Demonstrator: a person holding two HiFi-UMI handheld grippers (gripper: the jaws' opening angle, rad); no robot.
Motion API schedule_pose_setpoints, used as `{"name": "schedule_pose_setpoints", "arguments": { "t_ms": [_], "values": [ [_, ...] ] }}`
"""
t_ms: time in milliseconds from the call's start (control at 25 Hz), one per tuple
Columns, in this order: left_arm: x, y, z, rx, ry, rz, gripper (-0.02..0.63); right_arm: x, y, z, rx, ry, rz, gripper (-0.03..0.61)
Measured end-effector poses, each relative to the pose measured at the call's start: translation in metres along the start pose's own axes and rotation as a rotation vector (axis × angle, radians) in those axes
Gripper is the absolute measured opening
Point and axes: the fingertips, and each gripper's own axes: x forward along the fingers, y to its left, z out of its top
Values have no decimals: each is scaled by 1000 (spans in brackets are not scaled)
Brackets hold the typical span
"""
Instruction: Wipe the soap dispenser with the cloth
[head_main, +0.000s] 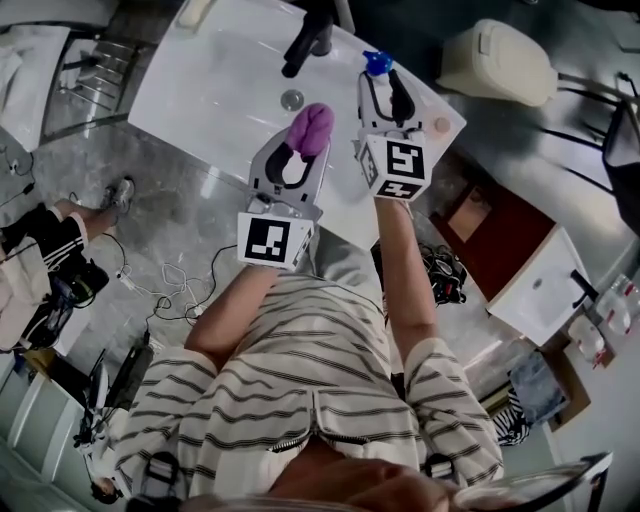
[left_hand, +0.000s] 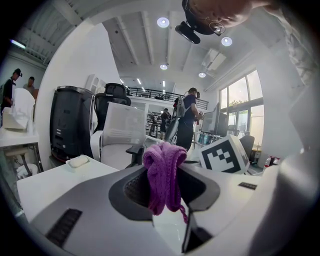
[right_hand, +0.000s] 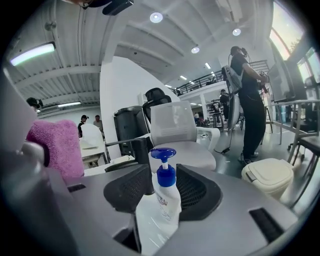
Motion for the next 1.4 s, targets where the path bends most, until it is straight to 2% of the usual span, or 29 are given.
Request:
{"name": "schedule_pose_setpoints", "arguments": {
  "t_ms": [320, 520, 800, 1080, 1400],
  "values": [
    [5, 6, -3, -6, -5, 8, 129, 14, -4, -12, -20, 46, -25, 144],
    [6, 8, -5, -6, -2, 12, 130, 17, -7, -18, -103, 82, -40, 135],
    [4, 6, -6, 2, 0, 8, 129, 14, -6, -11, -83, 67, -12, 130],
    [-5, 2, -4, 12, -9, -2, 129, -5, 9, 17, -99, 20, 38, 130],
    [-22, -6, 17, 29, -46, -20, 129, -43, 32, 59, -111, -20, 90, 130]
  ]
}}
